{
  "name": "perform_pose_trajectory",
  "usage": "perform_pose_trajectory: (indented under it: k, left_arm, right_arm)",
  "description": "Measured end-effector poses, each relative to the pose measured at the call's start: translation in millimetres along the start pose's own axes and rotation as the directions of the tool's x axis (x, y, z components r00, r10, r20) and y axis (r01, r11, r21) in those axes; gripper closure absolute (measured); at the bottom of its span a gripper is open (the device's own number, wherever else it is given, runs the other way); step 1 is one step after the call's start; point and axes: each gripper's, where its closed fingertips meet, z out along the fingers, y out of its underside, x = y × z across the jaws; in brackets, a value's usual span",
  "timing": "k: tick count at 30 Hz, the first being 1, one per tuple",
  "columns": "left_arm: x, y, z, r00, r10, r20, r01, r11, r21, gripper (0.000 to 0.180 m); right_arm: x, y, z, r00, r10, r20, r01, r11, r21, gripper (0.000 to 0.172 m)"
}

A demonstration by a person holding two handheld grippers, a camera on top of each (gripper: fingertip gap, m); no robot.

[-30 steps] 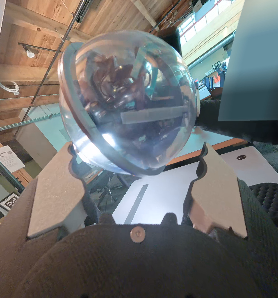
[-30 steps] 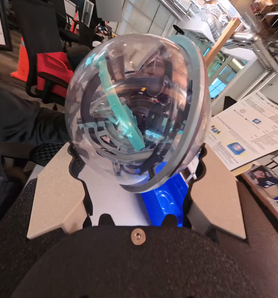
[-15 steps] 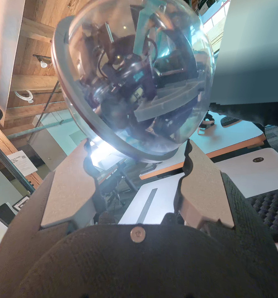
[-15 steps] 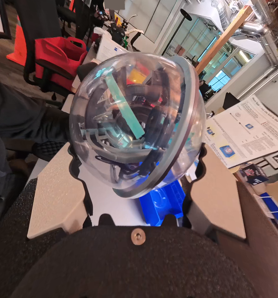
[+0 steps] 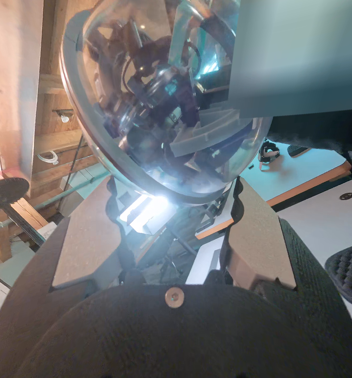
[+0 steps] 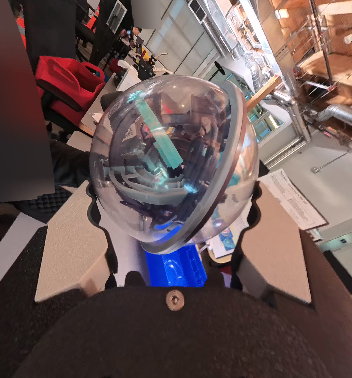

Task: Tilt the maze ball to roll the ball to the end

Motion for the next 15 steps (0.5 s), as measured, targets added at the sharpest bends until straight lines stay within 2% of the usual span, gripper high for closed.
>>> perform_pose_trajectory:
  k: [1, 6, 11, 15]
  left_arm:
    - [-0.6, -4.0, -0.1, 1.0, 0.03, 0.001, -0.03, 1.0, 0.006, 0.068]
    - [-4.1, -14.6, 2.9, 0.993, 0.118, 0.008, -0.119, 0.993, 0.008, 0.068]
    - [-9.5, -9.0, 6.4, 0.984, 0.177, 0.033, -0.177, 0.984, 0.001, 0.069]
    - [-15.4, -4.7, 6.2, 0.956, 0.285, 0.064, -0.283, 0.959, -0.03, 0.07]
  right_arm:
    - [-1.7, -4.3, -0.6, 1.0, -0.031, -0.004, 0.031, 0.999, 0.007, 0.027]
    - [-4.5, -17.3, -3.8, 0.99, -0.139, -0.022, 0.139, 0.99, 0.01, 0.027]
    - [-4.4, -18.0, -1.9, 0.969, -0.244, -0.03, 0.243, 0.97, -0.026, 0.026]
    - [-7.3, -14.9, 0.2, 0.929, -0.367, -0.044, 0.364, 0.929, -0.069, 0.026]
